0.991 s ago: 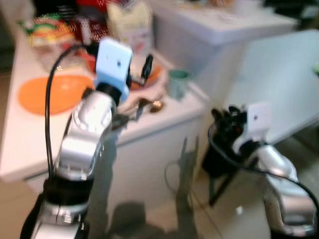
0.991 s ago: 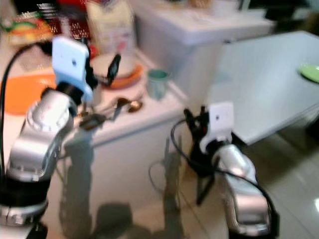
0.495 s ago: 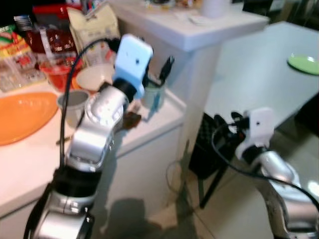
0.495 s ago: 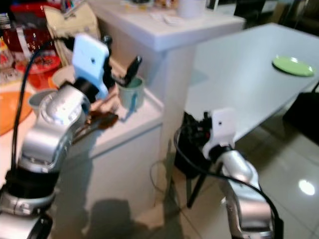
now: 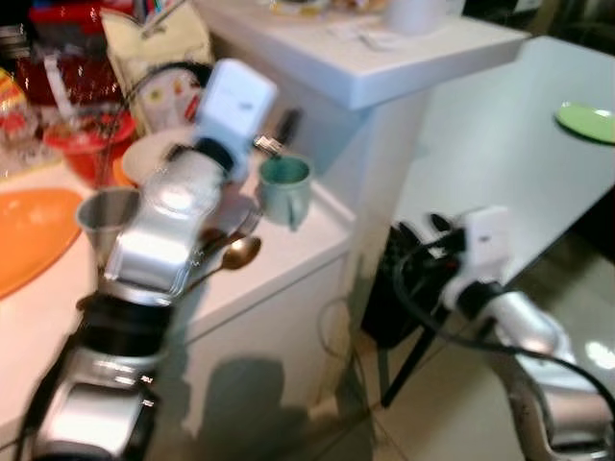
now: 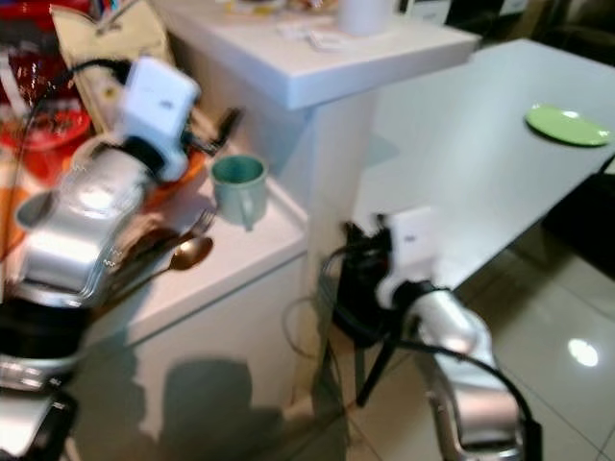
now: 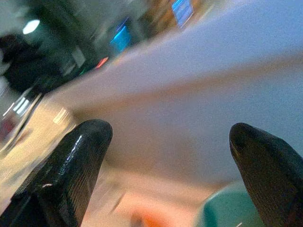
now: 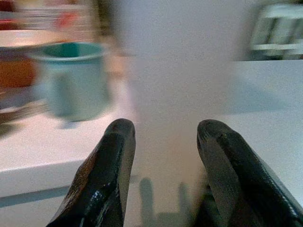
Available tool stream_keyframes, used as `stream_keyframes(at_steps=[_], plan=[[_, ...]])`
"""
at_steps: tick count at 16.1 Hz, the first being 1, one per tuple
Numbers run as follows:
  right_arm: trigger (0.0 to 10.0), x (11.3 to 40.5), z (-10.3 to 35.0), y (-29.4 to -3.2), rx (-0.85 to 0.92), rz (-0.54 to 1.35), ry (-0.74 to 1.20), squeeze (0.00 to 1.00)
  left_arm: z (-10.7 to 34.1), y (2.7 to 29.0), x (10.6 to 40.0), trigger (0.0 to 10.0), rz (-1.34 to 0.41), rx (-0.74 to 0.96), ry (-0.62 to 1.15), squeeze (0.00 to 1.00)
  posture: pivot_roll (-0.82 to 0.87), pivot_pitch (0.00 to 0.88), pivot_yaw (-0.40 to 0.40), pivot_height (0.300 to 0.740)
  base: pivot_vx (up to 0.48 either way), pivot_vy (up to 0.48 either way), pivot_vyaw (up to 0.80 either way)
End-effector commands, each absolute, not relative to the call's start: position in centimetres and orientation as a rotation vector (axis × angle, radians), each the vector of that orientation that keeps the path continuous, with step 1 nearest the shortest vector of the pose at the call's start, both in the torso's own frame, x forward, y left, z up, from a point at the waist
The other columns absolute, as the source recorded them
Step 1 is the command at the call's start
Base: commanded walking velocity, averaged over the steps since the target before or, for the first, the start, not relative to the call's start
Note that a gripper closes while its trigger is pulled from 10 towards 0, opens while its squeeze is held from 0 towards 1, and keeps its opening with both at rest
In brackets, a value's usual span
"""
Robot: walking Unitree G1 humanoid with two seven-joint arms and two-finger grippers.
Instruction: Setting the table
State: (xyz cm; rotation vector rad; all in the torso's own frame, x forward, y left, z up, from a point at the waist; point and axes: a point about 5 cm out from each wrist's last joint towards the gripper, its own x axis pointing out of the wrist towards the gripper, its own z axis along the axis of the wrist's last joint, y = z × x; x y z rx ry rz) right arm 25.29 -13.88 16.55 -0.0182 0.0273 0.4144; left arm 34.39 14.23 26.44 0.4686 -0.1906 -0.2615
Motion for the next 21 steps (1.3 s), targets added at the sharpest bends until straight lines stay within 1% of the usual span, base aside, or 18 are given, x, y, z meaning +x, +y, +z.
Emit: stream_keyframes(at_steps=[1, 2, 3, 4, 8, 9, 11, 13, 15, 18, 21], plan=[[10.0, 24.8, 17.4, -13.3, -0.003, 0.490, -0.001, 0.00, 26.1, 15.3, 34.8, 10.0, -0.234, 0.494, -0.136, 0.00, 0.05, 0.000, -0.024, 0.740, 0.000, 0.000, 0.00], [10.0, 24.7, 17.5, -13.1, 0.001, 0.509, -0.005, 0.00, 26.1, 15.8, 35.1, 10.0, -0.231, 0.507, -0.118, 0.00, 0.06, 0.000, -0.032, 0.740, 0.000, 0.000, 0.00], [10.0, 24.7, 17.6, -12.8, -0.002, 0.539, -0.007, 0.00, 26.1, 16.7, 35.8, 10.0, -0.236, 0.559, -0.073, 0.86, 0.06, 0.000, -0.032, 0.740, 0.000, 0.000, 0.00], [10.0, 24.7, 17.7, -12.7, -0.003, 0.553, -0.008, 0.00, 26.1, 17.0, 36.1, 10.0, -0.248, 0.579, -0.053, 1.00, 0.06, 0.000, -0.032, 0.740, 0.000, 0.000, 0.00], [10.0, 24.1, 17.8, -11.9, -0.003, 0.635, -0.004, 0.00, 26.1, 17.3, 38.1, 10.0, -0.390, 0.555, 0.100, 1.00, 0.06, 0.000, -0.027, 0.740, 0.000, 0.000, 0.00], [10.0, 24.0, 17.8, -11.8, -0.001, 0.646, -0.001, 0.00, 26.2, 17.2, 38.5, 10.0, -0.399, 0.552, 0.111, 1.00, 0.06, 0.000, -0.024, 0.740, 0.000, 0.000, 0.00], [10.0, 23.8, 17.7, -11.7, 0.001, 0.659, 0.005, 0.00, 26.5, 16.9, 39.2, 10.0, -0.434, 0.513, 0.121, 0.00, 0.06, 0.000, -0.022, 0.740, 0.000, 0.000, 0.00], [10.0, 23.7, 17.6, -11.7, 0.005, 0.664, 0.014, 0.00, 26.8, 16.3, 39.8, 10.0, -0.491, 0.498, 0.137, 0.00, 0.05, 0.000, -0.019, 0.740, 0.000, 0.000, 0.00], [10.0, 23.5, 17.5, -11.7, 0.010, 0.675, 0.024, 0.00, 26.3, 15.9, 40.4, 10.0, -0.525, 0.520, 0.212, 0.00, 0.05, 0.000, -0.016, 0.740, 0.000, 0.000, 0.00], [10.0, 23.2, 17.3, -11.4, 0.011, 0.704, 0.039, 0.00, 25.6, 16.2, 41.0, 10.0, -0.524, 0.539, 0.299, 0.00, 0.05, 0.000, -0.014, 0.740, 0.000, 0.000, 0.00], [10.0, 22.9, 17.1, -11.2, 0.014, 0.728, 0.053, 0.00, 25.1, 16.6, 41.4, 10.0, -0.524, 0.547, 0.331, 0.00, 0.05, 0.000, -0.010, 0.740, 0.000, 0.000, 0.00]])
